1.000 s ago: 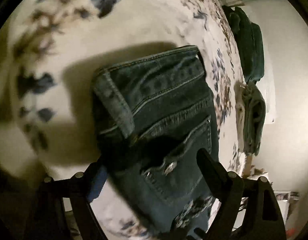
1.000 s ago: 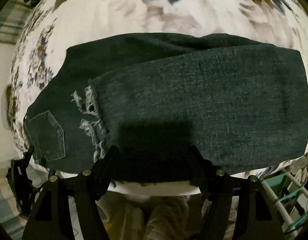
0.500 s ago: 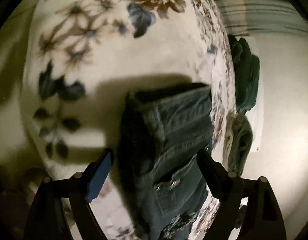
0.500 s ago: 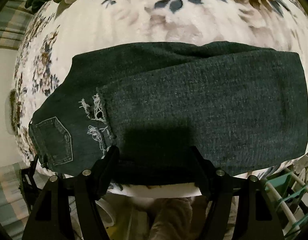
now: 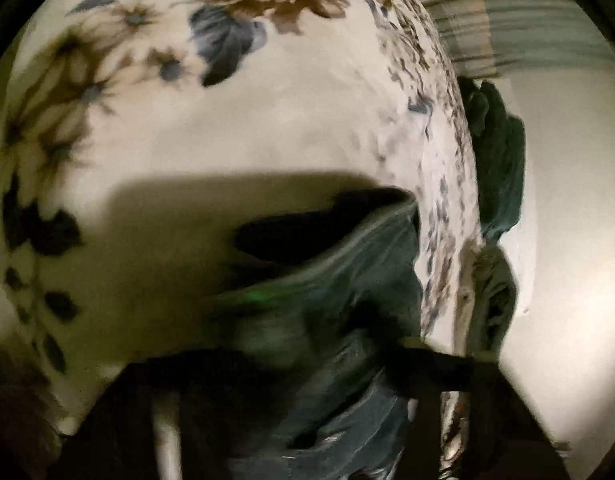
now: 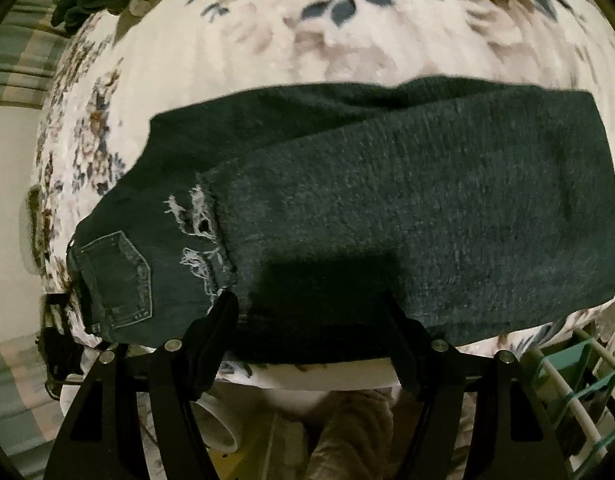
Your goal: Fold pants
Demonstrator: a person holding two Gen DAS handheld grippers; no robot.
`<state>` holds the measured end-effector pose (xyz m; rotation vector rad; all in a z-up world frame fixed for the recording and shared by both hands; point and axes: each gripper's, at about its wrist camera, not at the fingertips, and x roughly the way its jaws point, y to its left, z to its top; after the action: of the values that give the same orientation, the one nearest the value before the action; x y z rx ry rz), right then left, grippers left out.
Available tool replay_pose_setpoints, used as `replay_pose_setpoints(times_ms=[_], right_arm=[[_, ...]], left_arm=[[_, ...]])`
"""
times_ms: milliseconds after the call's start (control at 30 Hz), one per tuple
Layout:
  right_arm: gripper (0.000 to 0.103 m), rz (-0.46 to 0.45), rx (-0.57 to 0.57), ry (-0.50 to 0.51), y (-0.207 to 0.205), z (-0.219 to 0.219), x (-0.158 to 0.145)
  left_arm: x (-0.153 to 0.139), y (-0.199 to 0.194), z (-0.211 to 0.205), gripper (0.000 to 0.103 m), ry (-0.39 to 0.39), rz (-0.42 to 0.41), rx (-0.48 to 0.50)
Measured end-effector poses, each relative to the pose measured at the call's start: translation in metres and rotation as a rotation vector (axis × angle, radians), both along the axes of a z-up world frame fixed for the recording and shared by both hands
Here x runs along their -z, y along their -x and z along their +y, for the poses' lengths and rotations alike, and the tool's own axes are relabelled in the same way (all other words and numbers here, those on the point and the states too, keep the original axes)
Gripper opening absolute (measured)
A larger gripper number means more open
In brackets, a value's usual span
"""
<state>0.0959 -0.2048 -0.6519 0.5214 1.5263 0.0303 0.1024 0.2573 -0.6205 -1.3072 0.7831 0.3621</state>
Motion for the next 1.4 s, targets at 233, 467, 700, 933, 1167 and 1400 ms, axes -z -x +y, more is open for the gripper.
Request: replay_pose_setpoints(times_ms=[233, 467, 700, 933, 1167, 1400], right_arm=[[0.073, -0.064, 0.012, 0.023, 0.003, -0.023, -0.02], [0.073, -0.095, 0.169, 0.02, 0.036, -0.099, -0.049], [0.073, -0.096, 0.291, 0.092, 0.08, -0.197, -0.071], [0.073, -0.084, 0.376, 0.132, 0.105, -0.276, -0.066], [0.08, -0.162, 0.308, 0.007, 0.077, -0.294, -0.065], [0.084, -0.151, 0.15, -0.151, 0.036, -0.254, -0.044]], left_arm=[[-0.126, -0.015, -0.069, 0.024, -0.355, -0.145, 0.228], [-0.205, -0.011, -0.213, 0.024, -0.554, -0.276, 0.627], [-0.181, 0.006, -0.378, 0.023, -0.57, -0.282, 1.01], [-0.105, 0.001, -0.473, 0.026, -0.615, -0.056, 1.32], [-0.111, 0.017, -0.472, 0.075, -0.578, -0.009, 1.397], [-0.132, 0.018, -0.434, 0.081, -0.496, 0.06, 1.3]])
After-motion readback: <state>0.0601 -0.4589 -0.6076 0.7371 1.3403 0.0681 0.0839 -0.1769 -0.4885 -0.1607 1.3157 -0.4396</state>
